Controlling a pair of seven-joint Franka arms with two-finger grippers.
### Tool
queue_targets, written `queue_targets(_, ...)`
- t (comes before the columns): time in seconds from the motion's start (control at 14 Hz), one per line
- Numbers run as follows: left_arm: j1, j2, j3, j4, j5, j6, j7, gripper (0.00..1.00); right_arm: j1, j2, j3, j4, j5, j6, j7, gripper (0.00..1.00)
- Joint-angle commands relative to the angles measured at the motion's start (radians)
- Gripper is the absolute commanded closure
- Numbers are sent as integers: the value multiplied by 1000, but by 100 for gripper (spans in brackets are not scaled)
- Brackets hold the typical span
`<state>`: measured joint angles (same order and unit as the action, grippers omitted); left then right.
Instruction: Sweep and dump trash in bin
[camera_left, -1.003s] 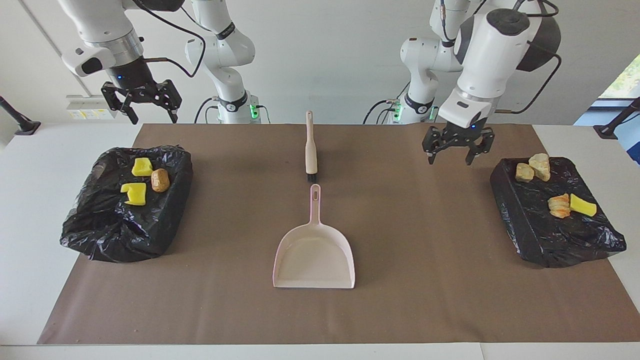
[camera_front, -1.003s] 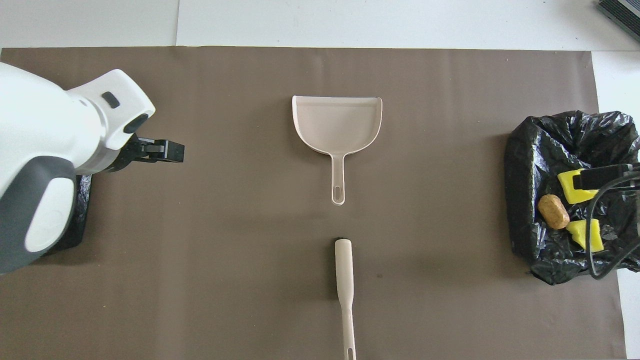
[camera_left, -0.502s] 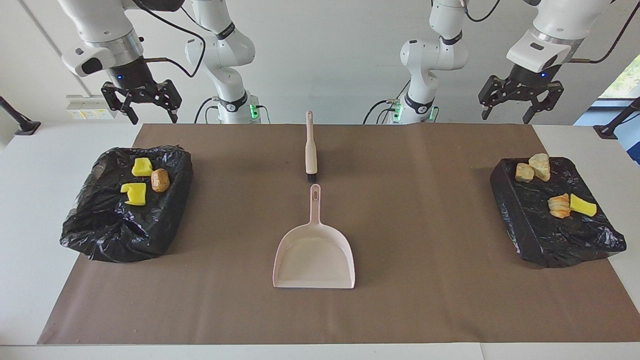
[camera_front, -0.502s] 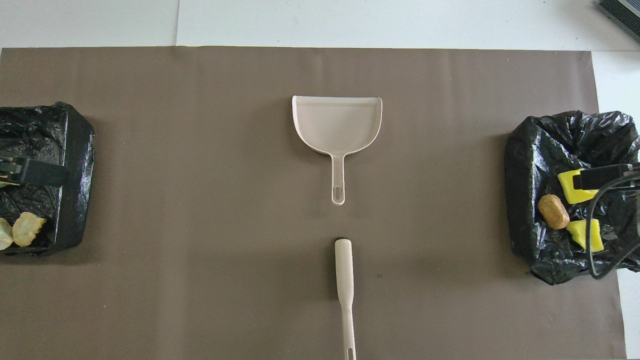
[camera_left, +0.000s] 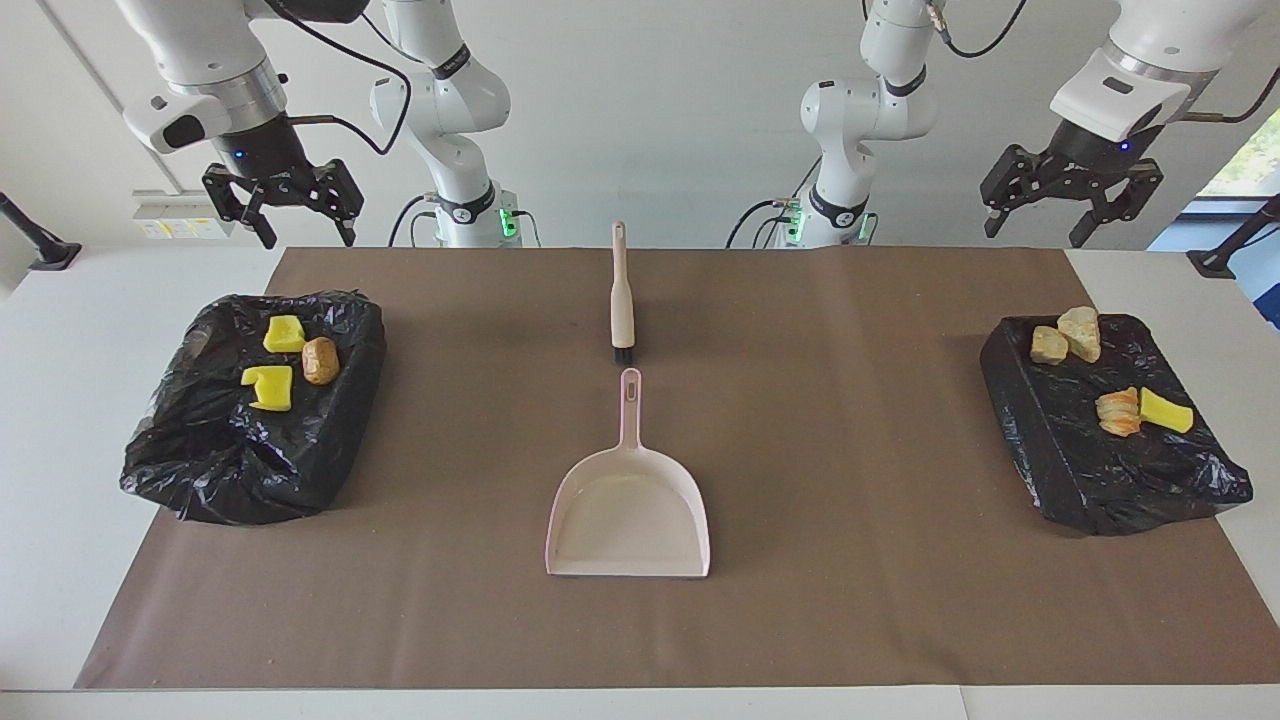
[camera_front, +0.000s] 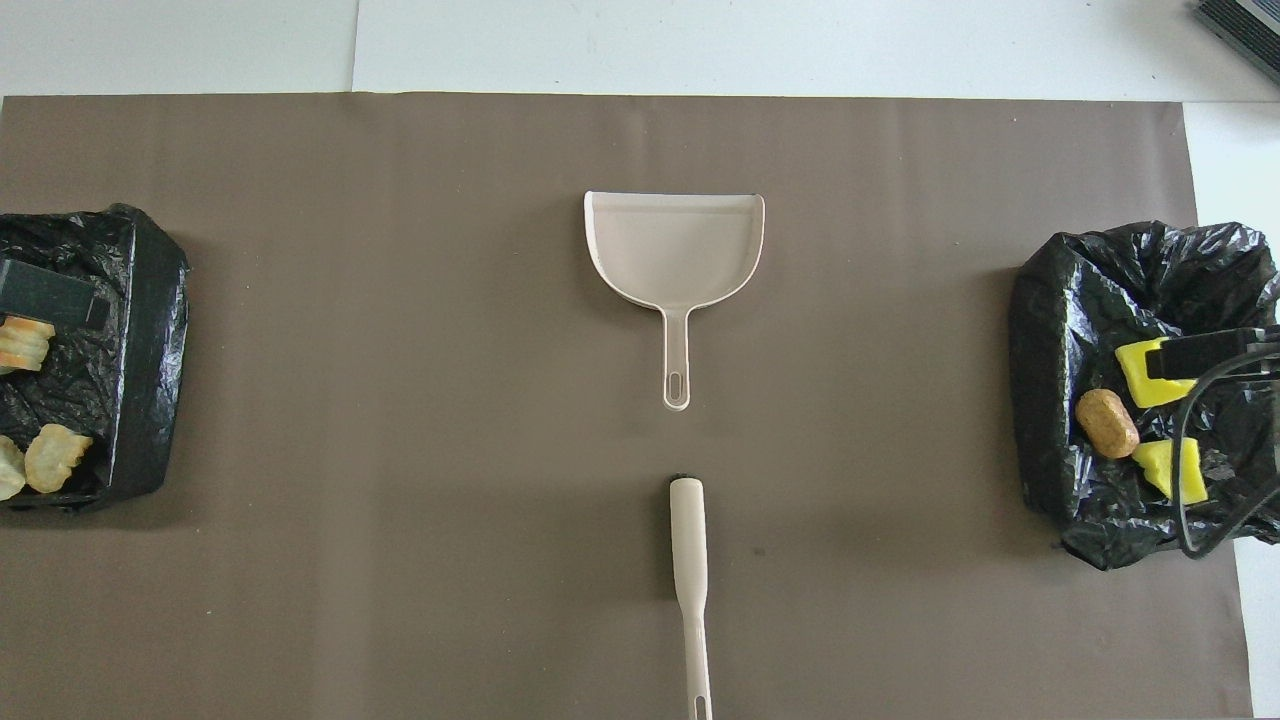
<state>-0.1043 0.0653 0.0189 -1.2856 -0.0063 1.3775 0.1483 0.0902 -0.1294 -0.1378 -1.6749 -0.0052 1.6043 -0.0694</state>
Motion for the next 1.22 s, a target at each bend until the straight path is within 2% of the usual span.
queue_targets(0.0, 14, -47, -8, -38, -14, -22, 14, 0, -1, -9, 1, 4, 4, -21, -3, 0)
queue_targets(0.36, 18, -108, -8, -138, -14, -12, 17, 0, -1, -9, 1, 4, 4, -21, -3, 0)
queue_targets(1.15, 20, -108, -8, -138, -15, -12, -67, 0, -1, -9, 1, 4, 4, -21, -3, 0)
